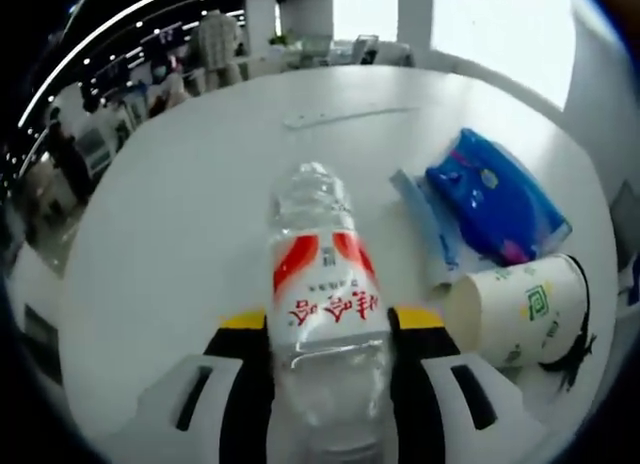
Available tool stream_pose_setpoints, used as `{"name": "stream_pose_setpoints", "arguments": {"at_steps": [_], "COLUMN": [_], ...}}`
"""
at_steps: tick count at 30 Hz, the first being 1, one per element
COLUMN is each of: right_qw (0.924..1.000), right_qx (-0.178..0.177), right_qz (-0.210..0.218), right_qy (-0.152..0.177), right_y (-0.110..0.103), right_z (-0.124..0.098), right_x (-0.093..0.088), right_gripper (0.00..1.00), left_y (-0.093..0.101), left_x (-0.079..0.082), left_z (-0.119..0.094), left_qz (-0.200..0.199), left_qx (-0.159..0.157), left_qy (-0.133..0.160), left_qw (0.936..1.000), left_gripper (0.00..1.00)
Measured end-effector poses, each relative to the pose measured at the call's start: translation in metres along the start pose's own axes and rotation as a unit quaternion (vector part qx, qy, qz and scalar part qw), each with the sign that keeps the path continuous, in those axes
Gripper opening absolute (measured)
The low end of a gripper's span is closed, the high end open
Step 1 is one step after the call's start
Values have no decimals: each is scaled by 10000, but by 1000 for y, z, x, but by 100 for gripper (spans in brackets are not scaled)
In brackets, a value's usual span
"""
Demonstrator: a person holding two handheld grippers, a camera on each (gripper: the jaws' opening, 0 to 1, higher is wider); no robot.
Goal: Arrange the tabletop items into an orderly group along one side of the table until the central work area is clear of visible clutter.
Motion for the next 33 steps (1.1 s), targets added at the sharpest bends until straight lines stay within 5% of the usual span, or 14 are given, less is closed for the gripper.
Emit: {"name": "stream_pose_setpoints", "arguments": {"at_steps": [13,19,33], "right_qw": [10000,10000,9999], "right_qx": [-7,-16,-37], "right_qz": [-37,-58,-90], "right_qy": [12,40,102], "right_y": [0,0,1], "right_z": [0,0,-2], "right_x": [1,1,3], "right_gripper": [70,70,69], "left_y": [2,2,-1], "left_x": [-4,-4,-8], "left_z": [-2,-7,-17], "left_qz": [128,-151,24], "left_qx": [-186,-468,-381], "left_qy": [-292,-445,-492], "left_qw": [9993,9978,9981], "left_gripper": [38,38,38]}}
Point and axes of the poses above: the point that each gripper's makers call its tool centre point, and the gripper's own axes: z roughly forward along the fingers, y roughly to its right, x roughly out of its top, the point moved 2 cm from there along -z, roughly backward along the fingers, and after that the axes turned 5 degrees about -y, right-handed, at the moved point
